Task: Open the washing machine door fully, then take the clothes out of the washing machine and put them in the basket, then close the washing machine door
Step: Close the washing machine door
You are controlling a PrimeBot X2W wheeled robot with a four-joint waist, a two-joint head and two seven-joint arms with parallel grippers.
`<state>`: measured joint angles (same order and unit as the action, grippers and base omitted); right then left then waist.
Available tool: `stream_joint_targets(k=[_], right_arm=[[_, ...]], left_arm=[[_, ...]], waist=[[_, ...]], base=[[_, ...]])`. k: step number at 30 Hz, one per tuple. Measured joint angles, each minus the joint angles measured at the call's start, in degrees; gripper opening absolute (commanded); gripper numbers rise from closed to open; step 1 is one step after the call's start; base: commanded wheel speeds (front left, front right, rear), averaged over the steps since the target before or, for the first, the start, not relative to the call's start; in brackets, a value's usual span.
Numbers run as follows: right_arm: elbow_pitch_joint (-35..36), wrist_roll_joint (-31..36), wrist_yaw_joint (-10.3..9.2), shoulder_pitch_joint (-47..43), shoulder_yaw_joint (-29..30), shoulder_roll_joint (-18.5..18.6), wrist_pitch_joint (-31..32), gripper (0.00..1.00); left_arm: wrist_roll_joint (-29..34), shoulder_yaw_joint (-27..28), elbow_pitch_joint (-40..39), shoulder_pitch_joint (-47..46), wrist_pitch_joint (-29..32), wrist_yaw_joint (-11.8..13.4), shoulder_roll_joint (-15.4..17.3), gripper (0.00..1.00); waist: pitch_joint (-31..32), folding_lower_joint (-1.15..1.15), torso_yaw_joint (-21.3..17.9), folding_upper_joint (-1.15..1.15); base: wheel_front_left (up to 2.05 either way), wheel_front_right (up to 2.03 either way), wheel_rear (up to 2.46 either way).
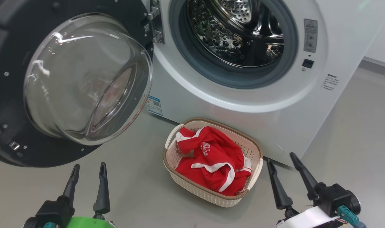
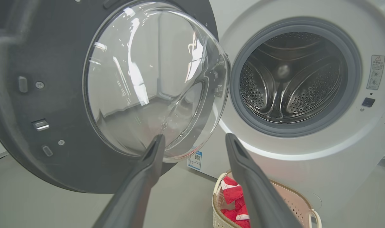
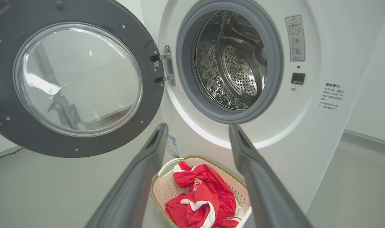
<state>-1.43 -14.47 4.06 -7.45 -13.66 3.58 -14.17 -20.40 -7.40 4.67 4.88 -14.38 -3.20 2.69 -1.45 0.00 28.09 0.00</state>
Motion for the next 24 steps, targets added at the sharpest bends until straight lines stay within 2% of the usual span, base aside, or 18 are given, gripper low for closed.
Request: stream_joint_targets(k=[6, 24], right_arm=[[-0.51, 0.00, 0.40, 0.52, -1.00, -0.04, 0.07, 1.00], [-1.81, 0.00, 0.57, 1.58, -1.64, -0.04, 0.09, 1.00]], left_arm=[[0.00, 0.96, -0.71, 1.29, 0.00, 0.32, 0.01, 1.00], [-0.02, 1.64, -2.32, 1.66, -0.01, 0.97, 0.01, 1.00]], waist=[[0.39, 0.00, 1.68, 0.00], [0.21, 0.00, 1.98, 0.00]], base=[[0.00, 0.00, 0.00], [0.00, 0.00, 0.00]])
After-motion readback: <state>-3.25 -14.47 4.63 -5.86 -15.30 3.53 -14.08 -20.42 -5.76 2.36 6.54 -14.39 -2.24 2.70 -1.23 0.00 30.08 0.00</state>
